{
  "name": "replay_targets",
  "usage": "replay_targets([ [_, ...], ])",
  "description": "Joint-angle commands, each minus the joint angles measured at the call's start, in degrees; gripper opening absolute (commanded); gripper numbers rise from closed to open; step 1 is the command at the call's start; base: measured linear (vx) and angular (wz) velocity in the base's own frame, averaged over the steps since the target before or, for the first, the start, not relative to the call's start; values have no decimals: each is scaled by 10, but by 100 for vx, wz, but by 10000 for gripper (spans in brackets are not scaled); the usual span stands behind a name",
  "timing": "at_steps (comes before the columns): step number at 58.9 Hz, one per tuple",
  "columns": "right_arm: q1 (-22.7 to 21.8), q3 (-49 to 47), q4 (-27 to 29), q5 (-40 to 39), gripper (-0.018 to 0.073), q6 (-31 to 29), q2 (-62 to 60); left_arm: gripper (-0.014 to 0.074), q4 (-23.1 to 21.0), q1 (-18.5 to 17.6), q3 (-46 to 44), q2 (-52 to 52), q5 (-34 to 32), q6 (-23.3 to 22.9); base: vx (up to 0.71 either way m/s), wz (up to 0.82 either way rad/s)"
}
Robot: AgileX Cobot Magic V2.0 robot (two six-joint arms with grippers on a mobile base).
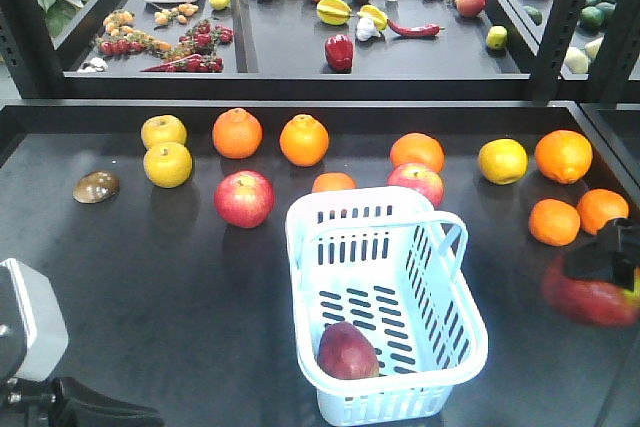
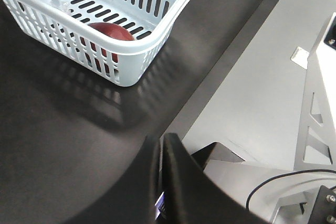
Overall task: Pick three apples into basket with both arms
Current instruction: 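Move the second apple over the basket and open the right gripper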
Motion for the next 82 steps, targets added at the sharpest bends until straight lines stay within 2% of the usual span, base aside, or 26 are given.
replay_targets([
  [1, 23, 23, 134, -12, 11, -81, -79, -6, -24, -3, -15, -4, -24, -5, 0, 0],
  [6, 58, 38, 210, -28, 15, -118, -112, -6, -24, -3, -15, -4, -24, -5, 0, 0],
  [11, 103, 39, 256, -50, 17, -129, -114, -6, -24, -3, -15, -4, -24, -5, 0, 0],
  [21, 192, 40, 261, -112, 40, -130, -57, -6, -24, -3, -15, -4, -24, -5, 0, 0],
  [28, 248, 40, 260, -164, 102, -140, -6, -6, -24, -3, -15, -4, -24, -5, 0, 0],
  [34, 277, 39, 266, -201, 204, -152, 37, -6, -24, -3, -15, -4, -24, -5, 0, 0],
  [40, 296, 29, 272, -224, 357, -183, 73, -6, -24, -3, -15, -4, -24, -5, 0, 0],
  [50, 299, -2, 284, -218, 622, -193, 115, -6, -24, -3, -15, -4, -24, -5, 0, 0],
  [57, 299, -20, 283, -206, 713, -193, 131, -6, -24, -3, -15, -4, -24, -5, 0, 0],
  [66, 296, -20, 281, -206, 708, -193, 131, -6, -24, -3, -15, -4, -24, -5, 0, 0],
  [73, 296, -20, 277, -187, 659, -192, 129, -6, -24, -3, -15, -4, -24, -5, 0, 0],
  [78, 296, -20, 262, -162, 582, -187, 129, -6, -24, -3, -15, -4, -24, -5, 0, 0],
  [82, 296, -20, 234, -139, 475, -169, 129, -6, -24, -3, -15, -4, -24, -5, 0, 0],
])
